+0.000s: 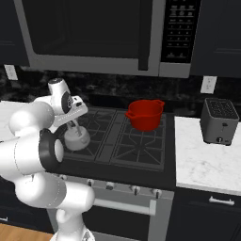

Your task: Pick the kettle from the counter and place it on a stove burner. Then turn the burner on.

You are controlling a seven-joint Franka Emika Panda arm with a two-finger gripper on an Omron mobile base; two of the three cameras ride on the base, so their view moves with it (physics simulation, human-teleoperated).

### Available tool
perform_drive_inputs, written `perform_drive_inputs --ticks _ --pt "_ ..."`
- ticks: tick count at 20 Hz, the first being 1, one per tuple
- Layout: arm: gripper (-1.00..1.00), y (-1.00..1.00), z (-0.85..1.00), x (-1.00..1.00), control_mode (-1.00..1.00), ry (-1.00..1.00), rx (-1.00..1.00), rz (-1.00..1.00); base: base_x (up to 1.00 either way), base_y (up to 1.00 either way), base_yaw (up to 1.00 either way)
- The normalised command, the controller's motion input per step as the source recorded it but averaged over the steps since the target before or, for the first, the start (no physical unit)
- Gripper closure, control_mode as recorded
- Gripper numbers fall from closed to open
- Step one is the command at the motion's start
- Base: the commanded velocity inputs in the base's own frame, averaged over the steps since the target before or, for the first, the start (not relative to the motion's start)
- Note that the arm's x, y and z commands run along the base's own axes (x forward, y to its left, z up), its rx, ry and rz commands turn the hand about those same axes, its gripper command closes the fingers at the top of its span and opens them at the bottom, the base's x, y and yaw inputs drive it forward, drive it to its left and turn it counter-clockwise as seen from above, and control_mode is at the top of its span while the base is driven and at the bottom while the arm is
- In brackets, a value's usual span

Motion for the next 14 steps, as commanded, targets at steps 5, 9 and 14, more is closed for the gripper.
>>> perform_drive_inputs --ticks 5,9,14 --pt "1.0 0.0 0.14 0.43 -1.0 0.0 0.0 0.0 0.0 0.0 0.0" --pt "1.0 0.0 0.1 0.46 -1.0 0.0 0.0 0.0 0.0 0.0 0.0" --pt "1.0 0.0 -0.12 0.06 -1.0 0.0 0.0 0.0 0.0 0.0 0.0"
